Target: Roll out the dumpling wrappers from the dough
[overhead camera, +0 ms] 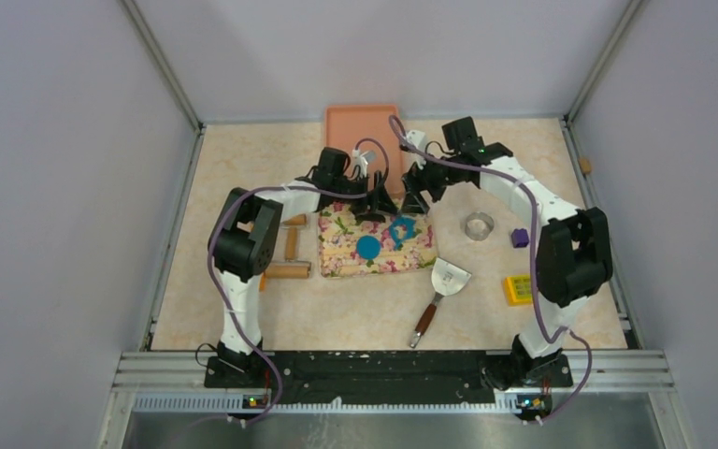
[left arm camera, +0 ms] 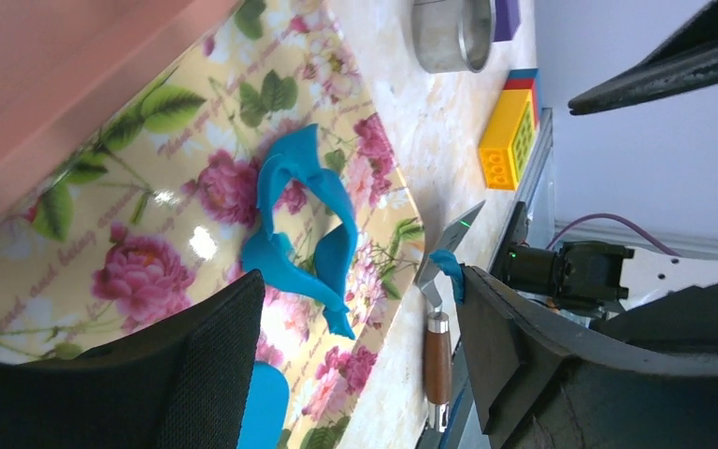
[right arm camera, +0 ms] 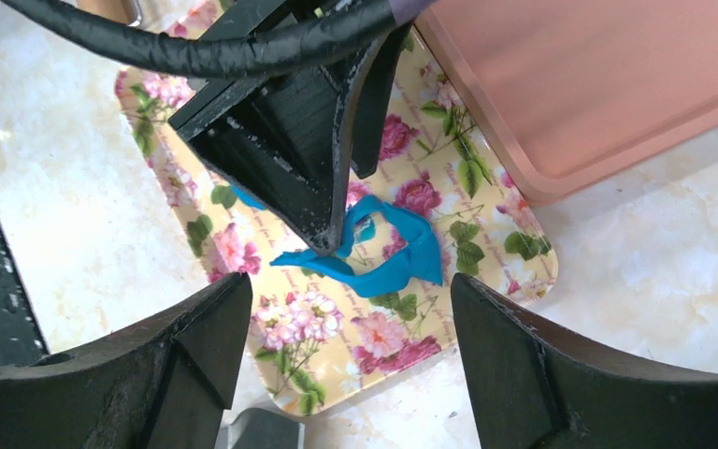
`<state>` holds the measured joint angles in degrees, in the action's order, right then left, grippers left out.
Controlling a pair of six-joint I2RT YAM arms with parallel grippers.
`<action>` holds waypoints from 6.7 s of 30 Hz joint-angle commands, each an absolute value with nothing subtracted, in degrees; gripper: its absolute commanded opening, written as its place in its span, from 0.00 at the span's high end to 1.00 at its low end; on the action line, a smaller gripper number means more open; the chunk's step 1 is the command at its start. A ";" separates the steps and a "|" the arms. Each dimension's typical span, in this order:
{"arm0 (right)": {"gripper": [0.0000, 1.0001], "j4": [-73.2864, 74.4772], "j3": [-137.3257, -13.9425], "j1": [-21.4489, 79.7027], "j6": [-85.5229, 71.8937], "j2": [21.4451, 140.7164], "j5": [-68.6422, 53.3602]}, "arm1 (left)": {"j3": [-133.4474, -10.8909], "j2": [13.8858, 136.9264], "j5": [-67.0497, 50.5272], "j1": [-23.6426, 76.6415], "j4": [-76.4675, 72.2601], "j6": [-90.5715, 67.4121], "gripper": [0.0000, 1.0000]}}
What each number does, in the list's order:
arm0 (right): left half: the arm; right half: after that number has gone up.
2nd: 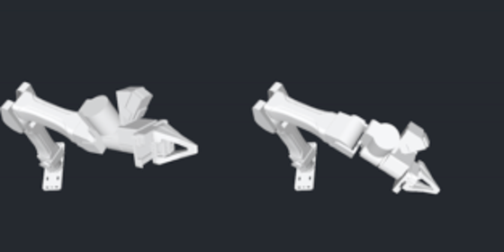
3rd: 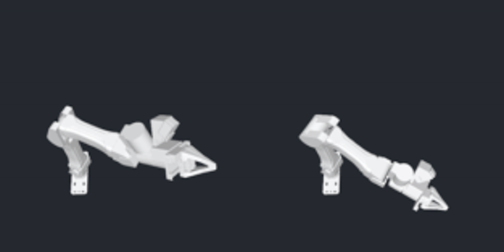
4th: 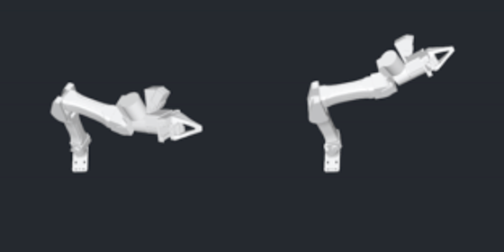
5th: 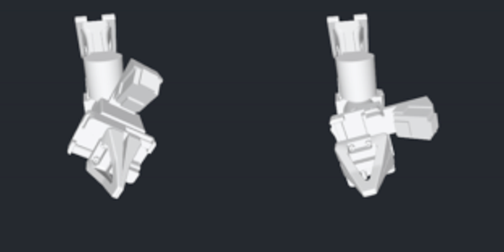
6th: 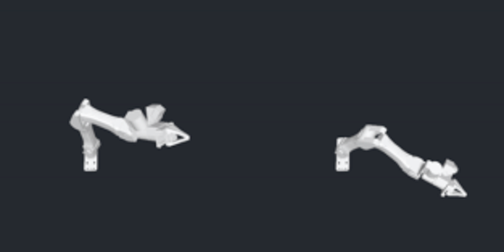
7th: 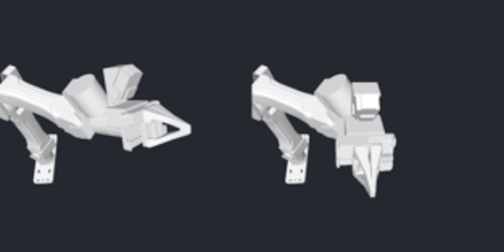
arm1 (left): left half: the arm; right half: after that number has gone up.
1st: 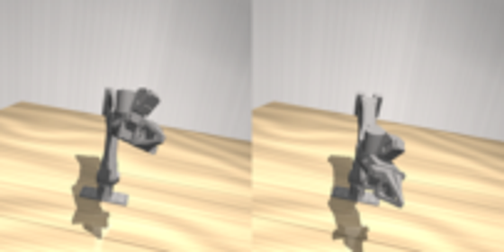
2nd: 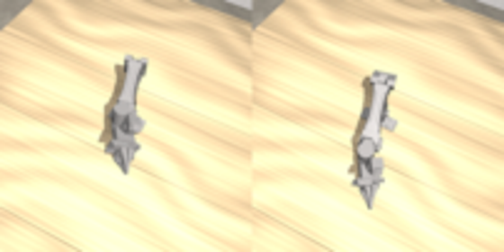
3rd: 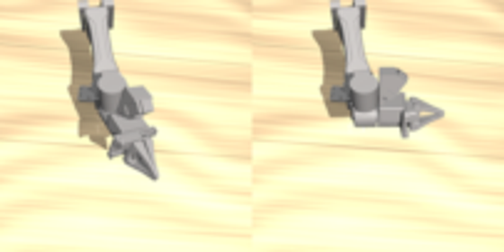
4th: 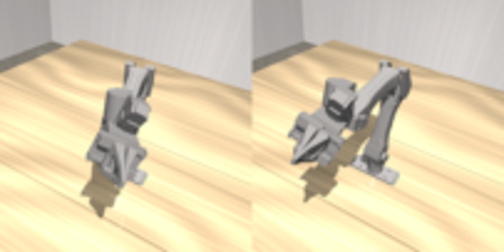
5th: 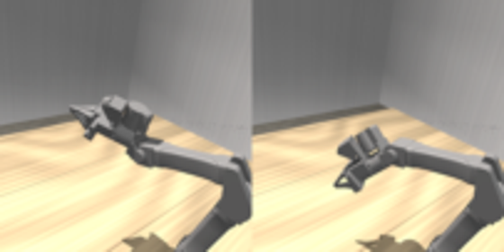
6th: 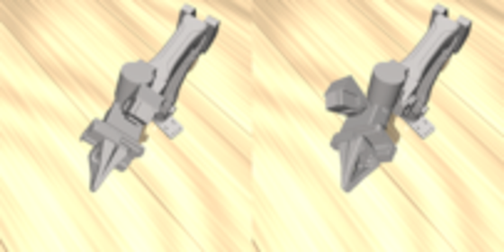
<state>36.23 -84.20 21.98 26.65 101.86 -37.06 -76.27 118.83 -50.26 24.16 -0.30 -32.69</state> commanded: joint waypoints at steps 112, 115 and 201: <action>0.10 27.58 -77.74 18.45 -26.92 105.40 -33.22 | -54.33 84.73 -17.61 40.69 -21.99 15.41 0.01; 0.09 27.09 -77.79 18.39 -27.64 104.93 -33.57 | -57.26 88.89 -15.46 40.69 -22.12 13.18 0.01; 0.30 -21.89 -65.65 9.90 -59.64 90.53 -88.22 | -65.69 92.86 -90.18 14.28 -20.98 -54.75 0.28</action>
